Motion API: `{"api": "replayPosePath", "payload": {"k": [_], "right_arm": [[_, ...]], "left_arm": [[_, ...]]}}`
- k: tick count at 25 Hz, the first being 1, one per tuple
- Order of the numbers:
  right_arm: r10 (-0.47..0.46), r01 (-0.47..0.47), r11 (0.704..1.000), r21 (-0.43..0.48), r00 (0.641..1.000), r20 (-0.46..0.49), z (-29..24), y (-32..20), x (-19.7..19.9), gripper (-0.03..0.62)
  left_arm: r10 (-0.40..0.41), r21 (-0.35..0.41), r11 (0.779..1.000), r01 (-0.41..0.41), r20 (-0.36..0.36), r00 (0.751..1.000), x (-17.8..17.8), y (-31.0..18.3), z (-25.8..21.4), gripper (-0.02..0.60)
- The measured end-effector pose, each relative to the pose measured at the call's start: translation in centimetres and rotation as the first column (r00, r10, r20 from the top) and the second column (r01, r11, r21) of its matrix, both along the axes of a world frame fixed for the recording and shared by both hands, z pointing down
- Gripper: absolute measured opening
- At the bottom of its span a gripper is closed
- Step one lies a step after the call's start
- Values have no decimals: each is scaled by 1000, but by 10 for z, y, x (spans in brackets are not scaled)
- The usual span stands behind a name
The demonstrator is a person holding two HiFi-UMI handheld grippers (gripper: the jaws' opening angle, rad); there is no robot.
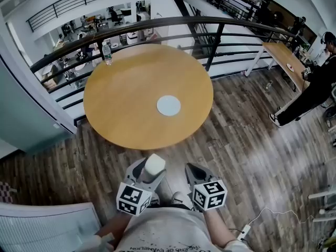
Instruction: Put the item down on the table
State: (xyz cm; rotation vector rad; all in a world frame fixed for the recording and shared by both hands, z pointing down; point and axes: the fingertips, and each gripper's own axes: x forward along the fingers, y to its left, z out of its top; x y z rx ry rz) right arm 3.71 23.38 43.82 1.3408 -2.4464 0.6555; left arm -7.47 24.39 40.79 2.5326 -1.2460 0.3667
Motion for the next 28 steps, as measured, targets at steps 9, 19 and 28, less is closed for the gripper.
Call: {"api": "replayPosePath", "payload": {"k": [9, 19, 28], "right_arm": [[50, -50, 999, -8, 999, -13, 6, 14, -31, 26], [54, -54, 998, -33, 999, -2, 24, -22, -22, 26], [33, -33, 999, -13, 999, -17, 16, -113, 8, 26]], "left_arm": [[49, -14, 999, -49, 0, 999, -38, 7, 11, 322], [75, -19, 997, -75, 4, 997, -29, -31, 19, 322], [46, -20, 999, -46, -3, 999, -3, -115, 15, 322]]}}
